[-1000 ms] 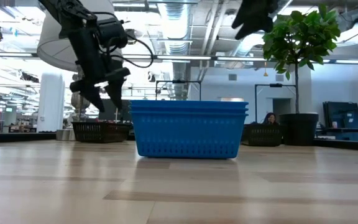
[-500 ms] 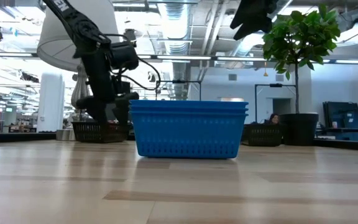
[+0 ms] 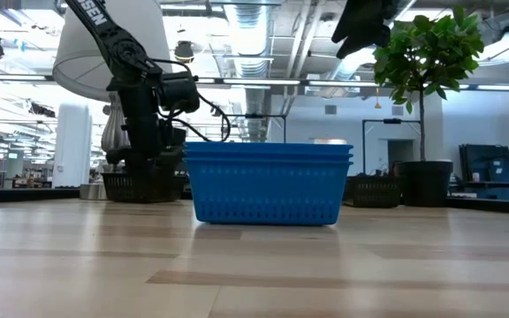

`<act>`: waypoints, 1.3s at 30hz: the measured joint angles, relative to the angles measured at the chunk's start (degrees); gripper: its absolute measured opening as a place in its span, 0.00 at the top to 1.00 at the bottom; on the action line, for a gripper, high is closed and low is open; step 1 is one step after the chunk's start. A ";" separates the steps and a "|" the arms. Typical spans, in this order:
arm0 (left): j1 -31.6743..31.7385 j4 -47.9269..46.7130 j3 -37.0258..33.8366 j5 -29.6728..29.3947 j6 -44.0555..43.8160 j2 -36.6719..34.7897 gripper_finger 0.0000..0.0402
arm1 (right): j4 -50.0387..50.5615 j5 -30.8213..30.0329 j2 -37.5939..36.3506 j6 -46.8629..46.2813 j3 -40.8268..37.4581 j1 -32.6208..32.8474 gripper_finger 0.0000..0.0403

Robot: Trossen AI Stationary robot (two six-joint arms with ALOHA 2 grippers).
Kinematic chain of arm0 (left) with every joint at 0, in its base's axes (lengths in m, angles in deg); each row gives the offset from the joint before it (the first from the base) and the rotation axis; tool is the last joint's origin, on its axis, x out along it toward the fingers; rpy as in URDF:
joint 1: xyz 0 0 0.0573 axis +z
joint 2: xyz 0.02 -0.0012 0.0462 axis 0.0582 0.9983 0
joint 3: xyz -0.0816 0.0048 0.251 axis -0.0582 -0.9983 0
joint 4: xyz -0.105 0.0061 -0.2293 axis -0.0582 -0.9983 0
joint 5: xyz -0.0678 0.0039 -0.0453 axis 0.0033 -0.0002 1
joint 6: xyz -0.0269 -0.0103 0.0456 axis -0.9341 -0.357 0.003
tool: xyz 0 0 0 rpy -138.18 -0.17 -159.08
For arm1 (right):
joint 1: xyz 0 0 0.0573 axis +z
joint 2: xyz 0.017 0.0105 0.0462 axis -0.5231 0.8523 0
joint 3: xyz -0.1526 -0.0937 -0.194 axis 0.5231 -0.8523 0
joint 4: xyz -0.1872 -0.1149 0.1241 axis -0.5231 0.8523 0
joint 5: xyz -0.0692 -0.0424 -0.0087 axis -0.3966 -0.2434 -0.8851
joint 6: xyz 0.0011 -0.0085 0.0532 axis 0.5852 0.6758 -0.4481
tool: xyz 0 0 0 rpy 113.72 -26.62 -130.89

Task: Stack baskets by color
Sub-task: Stack the right black bin on the left black bins

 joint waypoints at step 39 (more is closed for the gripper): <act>-21.16 -3.33 18.96 -0.87 34.14 -7.54 1.00 | -17.69 -0.41 2.39 -25.91 -6.67 -9.22 0.42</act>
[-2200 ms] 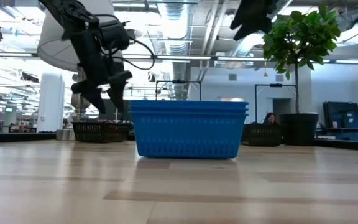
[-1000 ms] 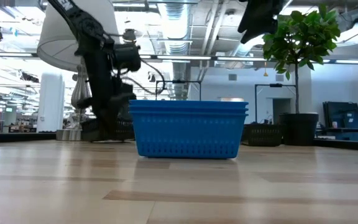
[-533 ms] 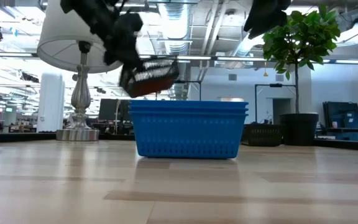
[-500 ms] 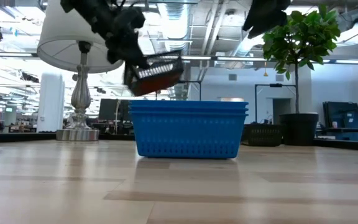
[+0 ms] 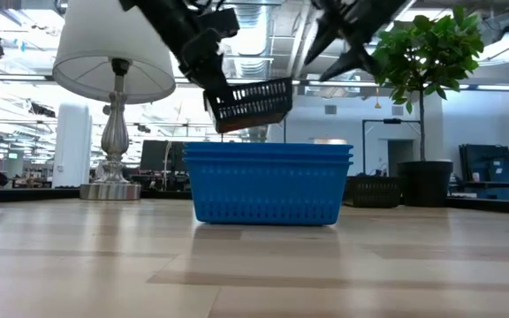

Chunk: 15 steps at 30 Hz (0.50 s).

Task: Stack baskets by color
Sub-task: Stack the right black bin on the left black bins

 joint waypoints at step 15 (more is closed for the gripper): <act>-0.54 -9.10 12.91 -3.31 4.67 9.65 1.00 | -1.53 -0.40 6.10 -1.18 -0.04 -2.30 0.42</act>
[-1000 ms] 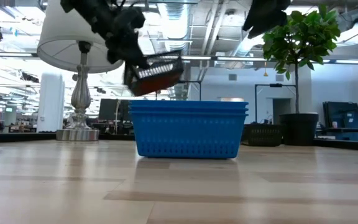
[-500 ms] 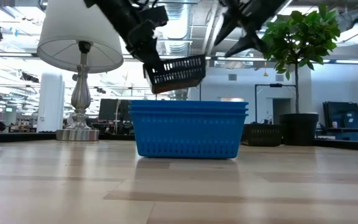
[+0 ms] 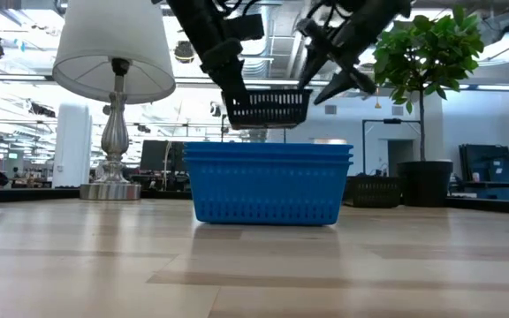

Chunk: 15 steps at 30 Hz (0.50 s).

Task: Stack baskets by color
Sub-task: Stack the right black bin on the left black bins

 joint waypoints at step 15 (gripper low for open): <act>-0.80 1.28 0.99 0.60 1.56 -0.02 1.00 | -1.70 -1.52 5.06 5.66 0.11 1.76 0.76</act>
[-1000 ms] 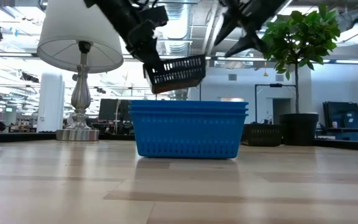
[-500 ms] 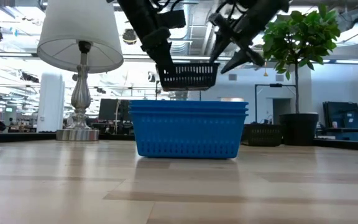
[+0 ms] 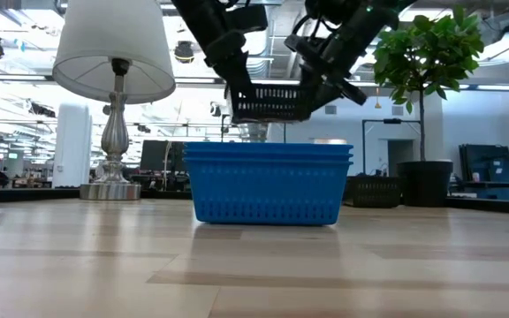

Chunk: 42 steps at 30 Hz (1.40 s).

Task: Stack baskets by color
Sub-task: Stack the right black bin on the left black bins

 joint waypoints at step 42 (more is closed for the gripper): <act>11.50 30.26 -23.46 23.15 -20.42 -27.82 0.26 | 24.75 14.04 -2.38 60.85 3.45 -23.75 1.00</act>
